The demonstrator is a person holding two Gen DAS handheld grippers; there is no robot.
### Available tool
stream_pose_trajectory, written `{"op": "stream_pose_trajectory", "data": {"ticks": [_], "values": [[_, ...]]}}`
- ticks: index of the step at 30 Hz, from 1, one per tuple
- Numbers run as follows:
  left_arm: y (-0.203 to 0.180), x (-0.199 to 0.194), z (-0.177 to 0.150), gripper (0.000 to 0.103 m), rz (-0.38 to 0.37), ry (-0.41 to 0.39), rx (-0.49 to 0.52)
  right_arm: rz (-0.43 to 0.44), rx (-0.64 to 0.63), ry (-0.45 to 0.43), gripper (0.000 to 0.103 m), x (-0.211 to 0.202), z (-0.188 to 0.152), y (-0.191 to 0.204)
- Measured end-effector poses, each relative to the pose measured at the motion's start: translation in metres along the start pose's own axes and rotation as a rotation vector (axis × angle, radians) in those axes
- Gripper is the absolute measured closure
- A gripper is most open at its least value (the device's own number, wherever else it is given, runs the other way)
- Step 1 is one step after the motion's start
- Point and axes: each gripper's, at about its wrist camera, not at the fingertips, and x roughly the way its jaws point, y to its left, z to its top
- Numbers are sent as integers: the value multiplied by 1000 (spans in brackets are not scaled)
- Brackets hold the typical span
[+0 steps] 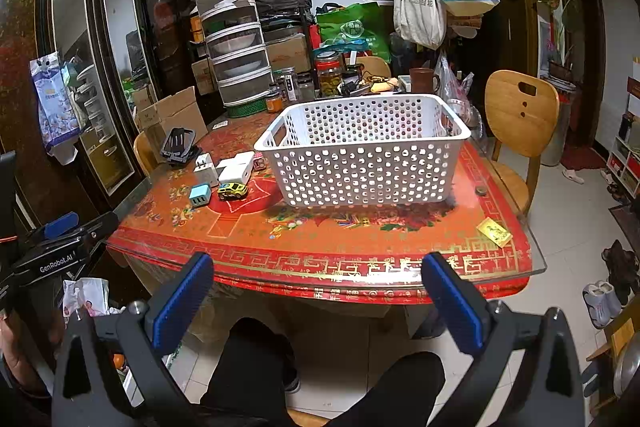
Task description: Organize rigid objects
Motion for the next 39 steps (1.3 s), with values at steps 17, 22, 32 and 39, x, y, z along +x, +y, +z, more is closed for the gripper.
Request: {"op": "stream_pose_trajectory", "data": {"ticks": [17, 22, 32, 39], "values": [[0, 0, 0, 1, 0, 0, 0, 5, 1, -1, 0, -1, 1, 1], [0, 0, 0, 1, 0, 1, 1, 5, 1, -2, 0, 0, 1, 1], [1, 2, 0, 1, 1, 2, 2, 5, -1, -2, 0, -2, 3, 2], [2, 2, 0, 1, 1, 3, 3, 4, -2, -2, 0, -2, 3, 2]]}}
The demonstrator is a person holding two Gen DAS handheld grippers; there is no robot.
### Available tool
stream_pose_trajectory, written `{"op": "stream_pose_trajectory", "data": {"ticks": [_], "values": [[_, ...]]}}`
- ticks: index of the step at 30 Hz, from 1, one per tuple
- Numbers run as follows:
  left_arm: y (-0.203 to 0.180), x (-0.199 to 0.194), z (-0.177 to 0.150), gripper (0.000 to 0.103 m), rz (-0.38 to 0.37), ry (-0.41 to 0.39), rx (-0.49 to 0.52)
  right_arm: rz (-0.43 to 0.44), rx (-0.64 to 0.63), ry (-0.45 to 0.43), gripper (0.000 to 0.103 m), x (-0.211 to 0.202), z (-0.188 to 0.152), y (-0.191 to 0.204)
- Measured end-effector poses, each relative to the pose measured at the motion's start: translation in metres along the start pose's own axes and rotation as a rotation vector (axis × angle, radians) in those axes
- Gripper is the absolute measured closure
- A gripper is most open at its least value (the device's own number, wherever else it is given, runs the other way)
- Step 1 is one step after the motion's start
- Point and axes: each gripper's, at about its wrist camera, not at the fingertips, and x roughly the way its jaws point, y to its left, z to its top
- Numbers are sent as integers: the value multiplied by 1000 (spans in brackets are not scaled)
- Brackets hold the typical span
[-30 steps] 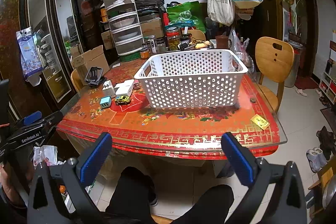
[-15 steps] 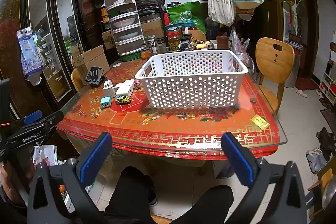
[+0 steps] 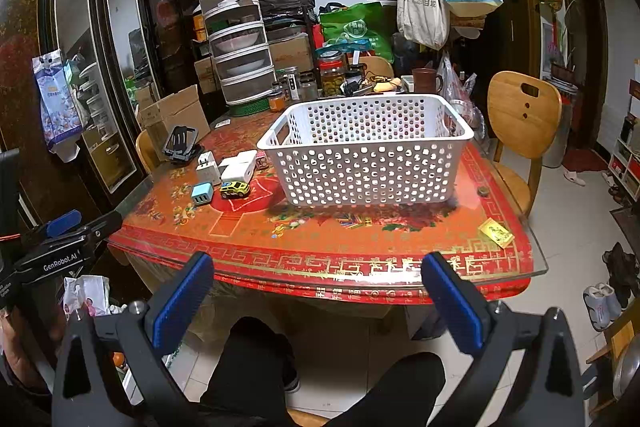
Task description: Organize rigid objects
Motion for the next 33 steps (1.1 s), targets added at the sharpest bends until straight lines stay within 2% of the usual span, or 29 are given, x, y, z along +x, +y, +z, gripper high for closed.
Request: {"op": "stream_pose_trajectory", "data": {"ticks": [5, 10, 13, 16, 17, 19, 21, 23, 25, 27, 29, 31, 33], "values": [[1, -2, 0, 1, -17, -16, -6, 0, 2, -2, 0, 2, -1, -1], [14, -15, 2, 1, -55, -127, -51, -9, -8, -11, 0, 8, 1, -4], [21, -10, 10, 1, -64, -173, -53, -17, 5, -53, 0, 27, 23, -31], [25, 8, 24, 1, -82, -178, -55, -7, 127, -55, 0, 64, 60, -90], [26, 17, 29, 1, -92, -170, -61, -2, 163, -33, 0, 79, 75, -109], [25, 46, 39, 1, -86, -96, -54, -42, 221, 30, 0, 112, 100, -145], [25, 72, 44, 1, -42, -64, -31, -60, 236, 94, 0, 143, 121, -170], [25, 91, 45, 1, -29, -44, -26, -44, 281, 189, 0, 180, 134, -198], [30, 114, 47, 1, -34, -11, -35, -37, 324, 248, 0, 209, 138, -218], [36, 137, 49, 1, -27, 30, -46, -37, 336, 287, 3, 231, 138, -229], [43, 159, 49, 1, -6, 65, -60, -24, 330, 313, 13, 244, 137, -234], [49, 177, 47, 1, 8, 89, -70, -28, 318, 319, 14, 252, 134, -232], [55, 193, 47, 1, 10, 113, -80, -21, 309, 337, 20, 261, 132, -231]]}}
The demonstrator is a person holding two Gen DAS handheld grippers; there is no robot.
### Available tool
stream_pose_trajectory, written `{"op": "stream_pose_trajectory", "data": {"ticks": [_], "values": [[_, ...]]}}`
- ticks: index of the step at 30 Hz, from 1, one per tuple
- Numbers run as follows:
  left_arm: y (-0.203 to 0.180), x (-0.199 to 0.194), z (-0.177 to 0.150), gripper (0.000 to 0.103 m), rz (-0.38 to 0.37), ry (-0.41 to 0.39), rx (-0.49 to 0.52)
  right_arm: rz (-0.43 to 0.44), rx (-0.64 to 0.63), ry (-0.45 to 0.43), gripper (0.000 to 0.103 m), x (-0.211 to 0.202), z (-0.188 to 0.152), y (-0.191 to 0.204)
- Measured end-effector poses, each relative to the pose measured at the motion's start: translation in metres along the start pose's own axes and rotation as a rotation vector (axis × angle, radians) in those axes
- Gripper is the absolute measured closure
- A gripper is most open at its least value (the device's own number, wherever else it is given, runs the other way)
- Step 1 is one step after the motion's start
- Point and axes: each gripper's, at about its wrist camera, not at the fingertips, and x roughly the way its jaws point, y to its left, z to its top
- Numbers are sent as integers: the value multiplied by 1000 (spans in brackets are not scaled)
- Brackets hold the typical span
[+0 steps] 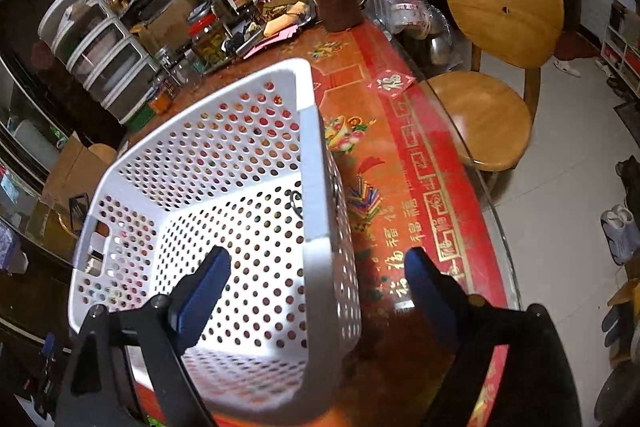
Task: Organize rigid objects
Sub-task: 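Grasp the rim of the white perforated basket with the right tool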
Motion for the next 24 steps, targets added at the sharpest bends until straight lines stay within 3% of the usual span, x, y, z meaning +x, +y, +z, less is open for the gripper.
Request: {"op": "stream_pose_trajectory", "data": {"ticks": [6, 9, 14, 24], "values": [[9, 38, 10, 1, 35, 27, 32, -42, -31, 34, 49, 19, -1, 9], [16, 60, 13, 1, -1, 61, 28, -39, -29, 35, 64, 20, -3, 11], [26, 87, 11, 1, -31, 108, -4, -57, -18, 27, 70, 19, -4, 11], [26, 102, 20, 1, -1, 118, 67, -89, -1, 29, 76, 20, -1, 11]]}}
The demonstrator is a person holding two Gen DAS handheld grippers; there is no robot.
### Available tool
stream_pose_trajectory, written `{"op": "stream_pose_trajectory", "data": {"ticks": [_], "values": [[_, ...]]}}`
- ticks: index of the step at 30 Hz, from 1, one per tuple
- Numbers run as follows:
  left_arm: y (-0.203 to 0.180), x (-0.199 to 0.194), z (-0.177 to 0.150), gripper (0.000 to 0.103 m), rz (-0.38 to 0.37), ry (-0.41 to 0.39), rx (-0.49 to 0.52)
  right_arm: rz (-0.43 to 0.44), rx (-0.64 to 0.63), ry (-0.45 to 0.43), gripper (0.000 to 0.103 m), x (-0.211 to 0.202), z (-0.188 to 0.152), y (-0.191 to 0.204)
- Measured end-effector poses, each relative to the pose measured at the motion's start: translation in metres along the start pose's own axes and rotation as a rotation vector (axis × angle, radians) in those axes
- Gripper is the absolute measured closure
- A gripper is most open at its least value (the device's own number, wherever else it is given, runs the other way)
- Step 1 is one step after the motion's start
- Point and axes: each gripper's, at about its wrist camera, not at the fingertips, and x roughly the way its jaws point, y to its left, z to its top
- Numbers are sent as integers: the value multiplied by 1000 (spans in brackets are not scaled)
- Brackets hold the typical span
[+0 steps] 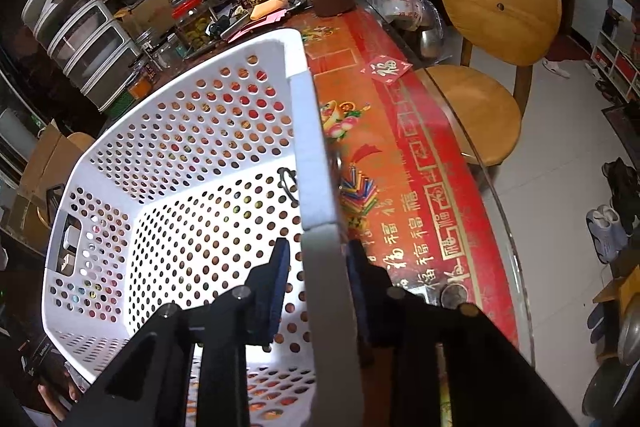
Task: Organize rigid objects
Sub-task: 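Grasp the flat white two-prong charger with the left tool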
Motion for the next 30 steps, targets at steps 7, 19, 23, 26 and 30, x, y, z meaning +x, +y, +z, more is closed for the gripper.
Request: {"op": "stream_pose_trajectory", "data": {"ticks": [7, 19, 23, 26, 30], "values": [[9, 23, 39, 2, 16, 27, -10, -22, 3, -5, 82, 0, -1, 2], [-19, 64, 67, 21, 68, 80, -29, -17, 7, -7, 82, 0, 0, 0], [-25, 75, 69, 33, 119, 91, -24, -18, 7, -6, 82, 1, -1, 1], [-28, 84, 69, 56, 130, 109, -22, -17, 8, -6, 82, 0, -1, 1], [-35, 86, 70, 57, 169, 101, -15, -17, 8, -5, 82, 0, -1, 1]]}}
